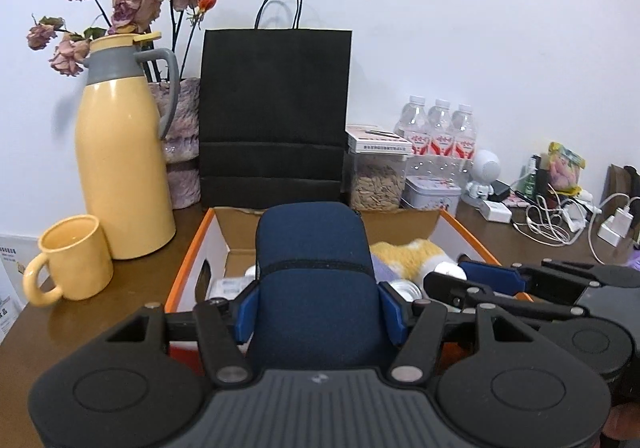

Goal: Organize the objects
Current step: 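Carry the navy pouch and white container into the box and open both tools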

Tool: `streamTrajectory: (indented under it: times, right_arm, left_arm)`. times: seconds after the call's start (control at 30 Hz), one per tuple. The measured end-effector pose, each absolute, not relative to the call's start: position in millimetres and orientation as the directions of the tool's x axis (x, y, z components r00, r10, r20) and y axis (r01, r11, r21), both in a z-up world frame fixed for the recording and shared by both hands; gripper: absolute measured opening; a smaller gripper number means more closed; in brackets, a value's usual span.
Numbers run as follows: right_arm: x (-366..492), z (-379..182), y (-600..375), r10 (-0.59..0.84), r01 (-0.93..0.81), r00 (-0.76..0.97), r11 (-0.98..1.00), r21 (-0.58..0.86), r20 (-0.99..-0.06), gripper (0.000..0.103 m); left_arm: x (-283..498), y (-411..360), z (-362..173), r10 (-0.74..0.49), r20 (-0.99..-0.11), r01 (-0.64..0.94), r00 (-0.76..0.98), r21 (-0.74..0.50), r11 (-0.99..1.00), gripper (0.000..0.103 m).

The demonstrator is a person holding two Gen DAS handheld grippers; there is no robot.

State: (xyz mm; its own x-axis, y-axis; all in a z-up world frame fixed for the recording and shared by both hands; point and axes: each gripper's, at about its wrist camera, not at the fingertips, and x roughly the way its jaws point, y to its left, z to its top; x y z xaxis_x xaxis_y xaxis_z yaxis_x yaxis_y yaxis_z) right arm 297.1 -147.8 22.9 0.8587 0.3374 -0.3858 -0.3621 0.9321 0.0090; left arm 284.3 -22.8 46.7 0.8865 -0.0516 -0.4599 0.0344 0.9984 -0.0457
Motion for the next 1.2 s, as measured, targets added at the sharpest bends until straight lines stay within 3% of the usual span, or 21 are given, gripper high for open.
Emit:
streamTrajectory:
  times: [0.37,0.73,0.83,0.9,0.97,1.07,1.2]
  right_arm:
    - [356,13,-139,0.341,-0.373,0.845,0.928,0.005,-0.413,0.028]
    - [372,7,-136,0.323,-0.365,0.837,0.931,-0.012,-0.441,0.028]
    - [373,6,-136,0.312,-0.357,0.839,0.934,-0.017,-0.446,0.029]
    - [373,5,-137,0.294,-0.338,0.843,0.941,-0.018,-0.45,0.043]
    - [374,5,-139,0.271,-0.313,0.85,0.949,-0.02,-0.451,0.084]
    - [374,6,-141,0.256,-0.296,0.863,0.955,-0.023,-0.436,0.103]
    - [374,9,-144,0.259,-0.292,0.866,0.956,-0.01,-0.428,0.103]
  left_arm:
    - [351,-9,39,-0.05,-0.464,0.025,0.884,-0.06,0.998,0.059]
    - [367,-8,29,-0.036,-0.481,0.03,0.876,-0.021,0.999,0.06]
    - [367,-8,28,-0.026,-0.48,0.019,0.877,-0.018,1.0,0.068]
    - [366,-6,31,0.0,-0.46,-0.005,0.888,-0.01,1.0,0.099]
    - [363,-4,33,0.022,-0.432,-0.028,0.902,-0.008,1.0,0.103]
    - [363,-3,35,0.024,-0.436,-0.033,0.899,-0.013,0.999,0.103]
    - [364,-4,33,0.029,-0.448,-0.036,0.894,-0.009,0.999,0.103]
